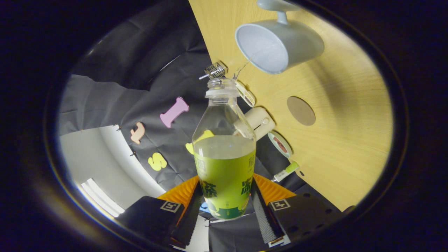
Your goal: Take the bottle from table, then pour the juice into the cup, finally place the bottle on the coaster
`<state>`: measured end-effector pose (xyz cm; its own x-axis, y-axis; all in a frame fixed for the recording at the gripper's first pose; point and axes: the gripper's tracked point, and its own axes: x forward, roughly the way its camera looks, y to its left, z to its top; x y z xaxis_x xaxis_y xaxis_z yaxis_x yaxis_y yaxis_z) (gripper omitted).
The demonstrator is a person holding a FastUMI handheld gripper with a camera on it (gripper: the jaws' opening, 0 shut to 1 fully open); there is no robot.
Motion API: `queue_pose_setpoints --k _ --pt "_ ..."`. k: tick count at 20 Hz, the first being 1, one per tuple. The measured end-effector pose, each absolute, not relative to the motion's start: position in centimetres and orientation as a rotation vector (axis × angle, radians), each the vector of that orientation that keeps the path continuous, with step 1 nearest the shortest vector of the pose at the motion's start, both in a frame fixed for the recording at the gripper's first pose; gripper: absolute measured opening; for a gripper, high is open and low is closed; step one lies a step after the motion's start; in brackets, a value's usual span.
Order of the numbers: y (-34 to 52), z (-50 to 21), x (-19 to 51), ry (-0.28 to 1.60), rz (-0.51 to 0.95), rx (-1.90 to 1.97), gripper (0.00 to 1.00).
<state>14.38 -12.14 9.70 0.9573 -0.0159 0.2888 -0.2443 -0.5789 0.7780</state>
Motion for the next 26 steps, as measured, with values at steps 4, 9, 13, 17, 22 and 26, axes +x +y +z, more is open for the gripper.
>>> queue_pose_setpoints --k 4,9,13,17,22,26 --pt "-12.3 10.3 14.3 -0.212 0.343 2.206 0.77" --pt "-12.3 10.3 14.4 -0.225 0.341 2.206 0.77" --pt "-11.8 9.8 14.7 -0.204 0.322 2.141 0.77" --pt "-11.2 8.4 14.5 -0.19 0.301 2.012 0.77" --pt "-9.4 6.6 15.0 -0.103 0.226 1.772 0.77" --pt "-9.3 5.8 13.9 -0.082 0.197 1.63 0.77"
